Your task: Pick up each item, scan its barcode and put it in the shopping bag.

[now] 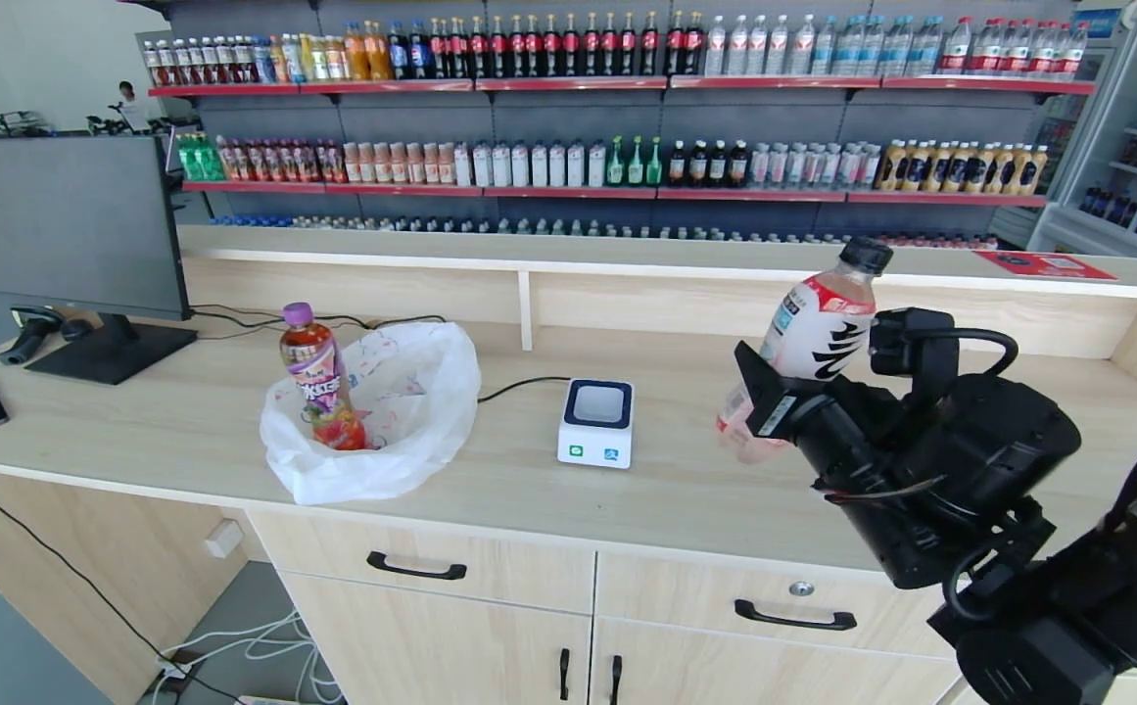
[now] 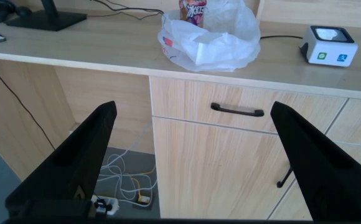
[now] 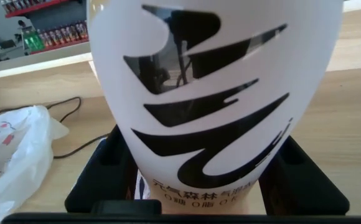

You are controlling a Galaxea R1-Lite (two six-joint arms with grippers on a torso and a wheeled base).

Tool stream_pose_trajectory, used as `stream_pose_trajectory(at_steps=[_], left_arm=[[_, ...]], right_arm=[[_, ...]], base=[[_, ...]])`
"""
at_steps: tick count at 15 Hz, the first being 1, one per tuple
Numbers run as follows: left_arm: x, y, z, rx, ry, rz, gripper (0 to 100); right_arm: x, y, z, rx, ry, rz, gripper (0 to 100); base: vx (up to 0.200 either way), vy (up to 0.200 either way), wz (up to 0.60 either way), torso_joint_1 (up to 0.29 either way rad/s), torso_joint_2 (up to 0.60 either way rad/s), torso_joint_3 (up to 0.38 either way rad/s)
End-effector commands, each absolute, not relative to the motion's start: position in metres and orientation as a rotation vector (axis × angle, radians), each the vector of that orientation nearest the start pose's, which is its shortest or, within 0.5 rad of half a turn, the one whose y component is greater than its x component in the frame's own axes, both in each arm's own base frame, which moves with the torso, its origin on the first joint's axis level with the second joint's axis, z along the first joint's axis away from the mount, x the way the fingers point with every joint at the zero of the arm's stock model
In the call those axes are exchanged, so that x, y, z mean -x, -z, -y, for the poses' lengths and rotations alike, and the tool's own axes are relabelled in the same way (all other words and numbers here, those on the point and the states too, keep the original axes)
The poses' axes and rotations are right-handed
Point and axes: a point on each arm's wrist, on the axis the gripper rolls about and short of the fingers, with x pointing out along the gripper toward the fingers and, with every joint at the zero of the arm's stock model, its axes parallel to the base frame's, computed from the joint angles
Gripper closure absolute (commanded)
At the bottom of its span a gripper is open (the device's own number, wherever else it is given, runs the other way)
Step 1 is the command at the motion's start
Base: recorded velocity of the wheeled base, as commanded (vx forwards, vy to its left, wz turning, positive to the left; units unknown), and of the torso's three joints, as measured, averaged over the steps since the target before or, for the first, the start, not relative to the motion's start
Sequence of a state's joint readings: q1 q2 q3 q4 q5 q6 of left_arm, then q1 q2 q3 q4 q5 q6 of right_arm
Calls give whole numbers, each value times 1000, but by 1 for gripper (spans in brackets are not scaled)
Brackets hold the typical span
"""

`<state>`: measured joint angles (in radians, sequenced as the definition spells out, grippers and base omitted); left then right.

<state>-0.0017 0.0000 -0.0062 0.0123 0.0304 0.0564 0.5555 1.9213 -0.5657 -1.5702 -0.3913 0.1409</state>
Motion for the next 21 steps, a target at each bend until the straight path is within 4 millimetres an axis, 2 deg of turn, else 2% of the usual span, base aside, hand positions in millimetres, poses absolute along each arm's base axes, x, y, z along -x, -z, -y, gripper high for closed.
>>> stream_pose_trajectory(at_steps=[1,3,11,13,17,21], left_arm=[[23,-76,-1,-57,-29,-7,0],[23,-76,-1,-57,-29,-7,0],[23,-76,-1,-57,-29,-7,0],[23,-76,-1,-57,-29,-7,0],[23,-76,-1,-57,-29,-7,0],[23,-76,-1,-57,-29,-7,0]], right_arm=[[-237,-168,-153,-263,-228,210,100],[-220,-174,-147,-270,-245,218,100],[-182,-184,-124,-289,-267,238,100],[-165,-178,-120,-280,-322,212,100],[-148,-185,-112,-294,-378,245,100],[-130,-176,-104,-240,-532,219,100]], base=[[0,0,0,0,0,0],[0,0,0,0,0,0],[0,0,0,0,0,0],[0,0,0,0,0,0],[0,0,0,0,0,0],[0,0,0,0,0,0]])
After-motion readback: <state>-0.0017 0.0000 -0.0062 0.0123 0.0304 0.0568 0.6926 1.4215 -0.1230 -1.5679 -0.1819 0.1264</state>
